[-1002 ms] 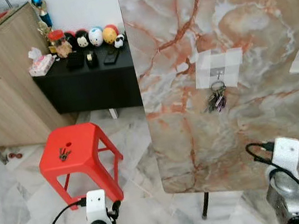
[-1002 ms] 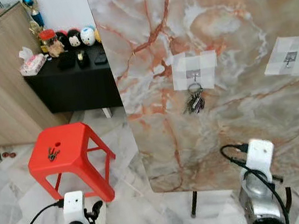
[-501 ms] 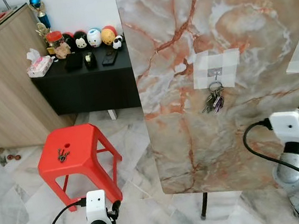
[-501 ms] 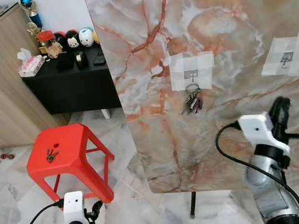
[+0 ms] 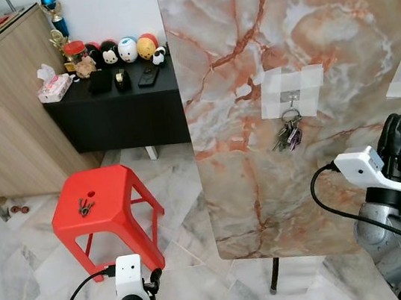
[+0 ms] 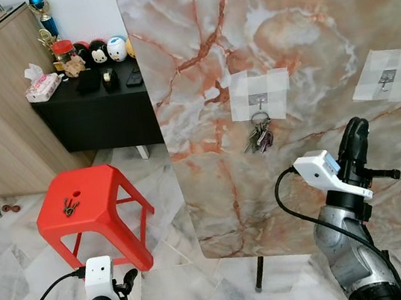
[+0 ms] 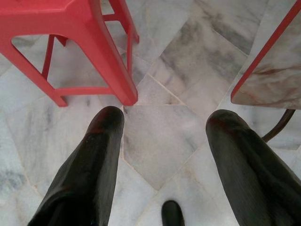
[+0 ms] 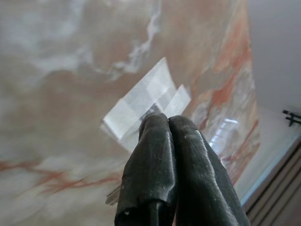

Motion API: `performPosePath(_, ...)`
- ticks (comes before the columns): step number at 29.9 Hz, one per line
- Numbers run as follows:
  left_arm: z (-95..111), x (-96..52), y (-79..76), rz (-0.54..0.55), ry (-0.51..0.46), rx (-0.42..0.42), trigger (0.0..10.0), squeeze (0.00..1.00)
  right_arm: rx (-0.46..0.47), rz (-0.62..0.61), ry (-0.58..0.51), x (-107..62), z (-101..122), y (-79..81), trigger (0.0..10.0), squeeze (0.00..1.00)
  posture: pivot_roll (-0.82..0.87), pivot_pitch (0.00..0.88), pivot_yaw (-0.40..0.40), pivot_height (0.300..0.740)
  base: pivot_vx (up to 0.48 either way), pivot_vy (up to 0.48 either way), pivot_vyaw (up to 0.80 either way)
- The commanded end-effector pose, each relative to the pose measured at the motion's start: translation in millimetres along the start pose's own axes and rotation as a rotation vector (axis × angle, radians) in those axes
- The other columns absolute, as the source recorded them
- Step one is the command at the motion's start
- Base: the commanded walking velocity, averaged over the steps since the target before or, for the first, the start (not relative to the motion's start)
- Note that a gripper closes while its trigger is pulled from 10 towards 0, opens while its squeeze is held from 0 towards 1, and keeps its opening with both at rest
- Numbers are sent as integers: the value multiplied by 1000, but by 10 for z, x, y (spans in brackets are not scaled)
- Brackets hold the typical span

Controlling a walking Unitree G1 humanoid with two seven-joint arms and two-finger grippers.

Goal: Hang keys on a hook

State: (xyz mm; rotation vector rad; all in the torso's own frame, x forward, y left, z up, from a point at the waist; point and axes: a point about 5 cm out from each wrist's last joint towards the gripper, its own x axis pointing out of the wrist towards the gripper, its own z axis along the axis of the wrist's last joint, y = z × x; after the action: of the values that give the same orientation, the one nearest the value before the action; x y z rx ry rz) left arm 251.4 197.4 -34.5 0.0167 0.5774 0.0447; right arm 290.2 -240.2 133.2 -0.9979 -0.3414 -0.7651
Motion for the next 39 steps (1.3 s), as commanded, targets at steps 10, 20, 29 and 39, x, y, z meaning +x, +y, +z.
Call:
performPosePath(10,-61,-25,44,12,19,-28,10000,0,-28,-63,88,61,-105,-74,10000,0,-19,41,66,740,0,0,0)
performPosePath(20,-56,-22,41,6,20,-32,10000,0,-31,-102,172,119,-245,-161,10000,0,-19,42,65,740,0,0,0)
performPosePath(29,-50,-19,42,3,19,-32,10000,0,8,-97,223,107,-275,-148,10000,0,-19,43,66,740,0,0,0)
performPosePath(39,-47,-18,39,0,18,-28,10000,0,25,-86,234,100,-270,-127,10000,0,-19,42,66,740,0,0,0)
